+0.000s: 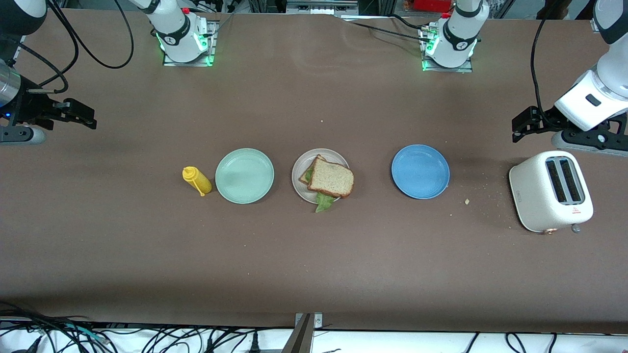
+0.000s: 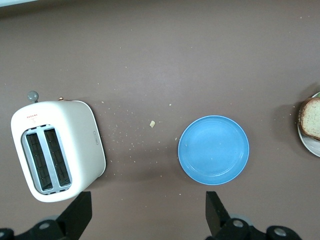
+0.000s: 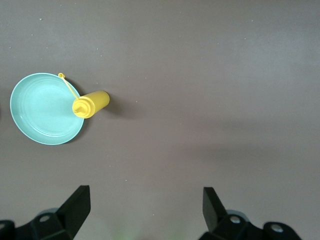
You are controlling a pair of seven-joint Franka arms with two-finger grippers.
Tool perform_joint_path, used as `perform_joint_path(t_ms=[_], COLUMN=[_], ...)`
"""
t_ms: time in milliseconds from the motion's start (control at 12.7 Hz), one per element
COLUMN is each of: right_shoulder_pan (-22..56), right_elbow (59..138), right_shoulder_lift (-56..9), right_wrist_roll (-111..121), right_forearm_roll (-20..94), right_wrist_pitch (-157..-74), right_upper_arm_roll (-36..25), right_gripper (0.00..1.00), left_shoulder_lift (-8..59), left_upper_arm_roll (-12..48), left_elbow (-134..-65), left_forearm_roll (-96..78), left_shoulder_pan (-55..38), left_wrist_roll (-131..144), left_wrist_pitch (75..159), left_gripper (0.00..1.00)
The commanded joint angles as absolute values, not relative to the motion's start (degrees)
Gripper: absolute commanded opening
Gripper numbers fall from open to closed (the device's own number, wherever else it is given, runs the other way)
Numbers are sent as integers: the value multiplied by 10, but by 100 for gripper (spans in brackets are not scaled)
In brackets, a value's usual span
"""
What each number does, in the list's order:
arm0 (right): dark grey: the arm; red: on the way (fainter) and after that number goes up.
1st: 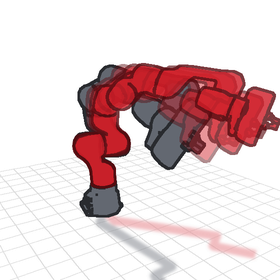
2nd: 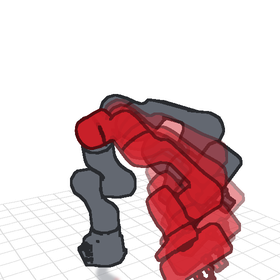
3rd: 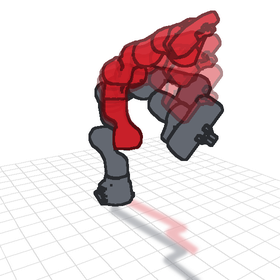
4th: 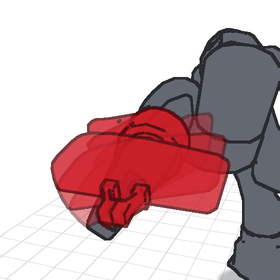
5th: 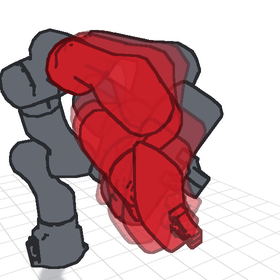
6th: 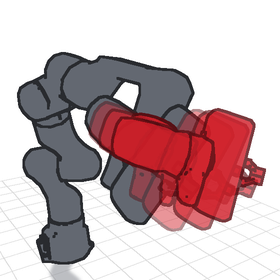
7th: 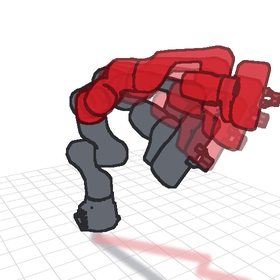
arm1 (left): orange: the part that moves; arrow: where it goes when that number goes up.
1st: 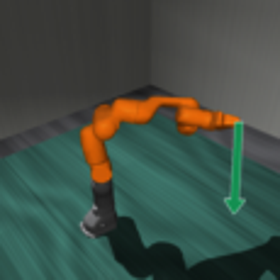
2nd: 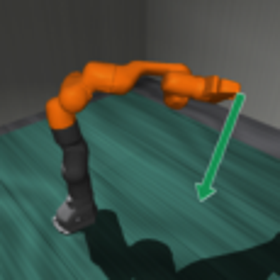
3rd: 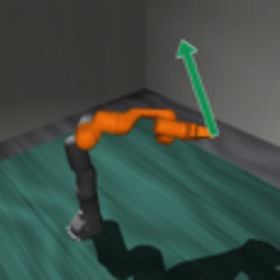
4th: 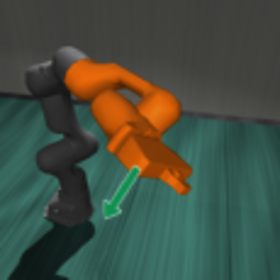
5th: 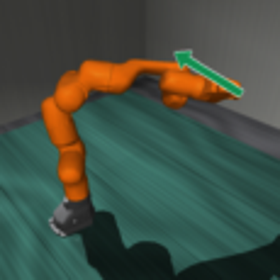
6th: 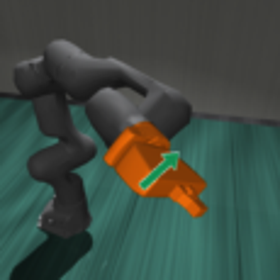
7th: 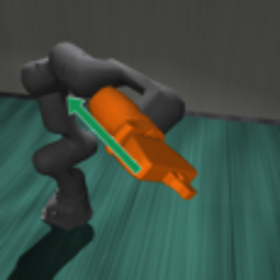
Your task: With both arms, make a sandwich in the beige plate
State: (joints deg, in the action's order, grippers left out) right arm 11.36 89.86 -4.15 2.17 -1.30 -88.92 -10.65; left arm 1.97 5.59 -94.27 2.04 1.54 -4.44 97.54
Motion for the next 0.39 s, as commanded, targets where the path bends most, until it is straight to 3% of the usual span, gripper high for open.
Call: perform_joint_path(t_ms=[0,315], right_shoulder_pan=[112,112], right_elbow=[882,881], right_shoulder_lift=[-47,-47], right_wrist_roll=[17,17], right_forearm_roll=[-14,-14], right_wrist_pitch=[-883,-883], right_upper_arm_roll=[-105,-105], right_gripper=[100,100], left_shoulder_lift=[8,12], left_upper_arm_roll=[69,73], left_elbow=[-953,-948], left_forearm_roll=[33,33], left_shoulder_pan=[25,24], left_wrist_roll=[-35,-35], left_wrist_pitch=[976,966], left_gripper=[100,100])
